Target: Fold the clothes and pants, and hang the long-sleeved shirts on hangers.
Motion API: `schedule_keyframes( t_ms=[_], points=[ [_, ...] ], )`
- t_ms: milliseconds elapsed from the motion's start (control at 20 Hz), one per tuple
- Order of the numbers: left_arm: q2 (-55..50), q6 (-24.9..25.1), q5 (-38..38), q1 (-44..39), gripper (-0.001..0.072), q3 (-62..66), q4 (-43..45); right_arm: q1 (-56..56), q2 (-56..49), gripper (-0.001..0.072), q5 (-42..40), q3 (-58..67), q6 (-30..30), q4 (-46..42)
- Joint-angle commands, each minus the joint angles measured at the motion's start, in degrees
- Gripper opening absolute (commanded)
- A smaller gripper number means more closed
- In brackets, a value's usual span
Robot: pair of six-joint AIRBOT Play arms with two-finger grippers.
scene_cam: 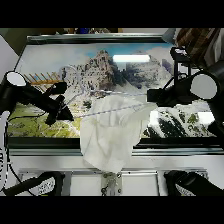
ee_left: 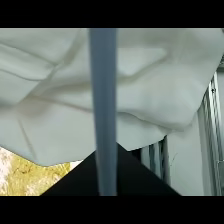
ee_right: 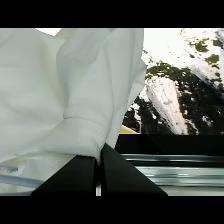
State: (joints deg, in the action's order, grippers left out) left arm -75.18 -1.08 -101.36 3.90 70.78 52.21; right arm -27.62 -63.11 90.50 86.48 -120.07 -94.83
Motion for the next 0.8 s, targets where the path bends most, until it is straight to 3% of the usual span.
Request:
schedule_keyframes(
  t_ms=[0, 750],
  points=[
    [-0.5, -1.4, 1.0, -0.3, 0.0014, 0.0, 0.8, 0.0, 0.5, 0.0034, 0.0, 0.2, -0.4, 0.0],
    [-0.6, -5.0, 4.2, -1.9, 0.0014, 0.0, 0.8, 0.0, 0.8, 0.0034, 0.0, 2.9, -1.3, 0.9]
  ],
)
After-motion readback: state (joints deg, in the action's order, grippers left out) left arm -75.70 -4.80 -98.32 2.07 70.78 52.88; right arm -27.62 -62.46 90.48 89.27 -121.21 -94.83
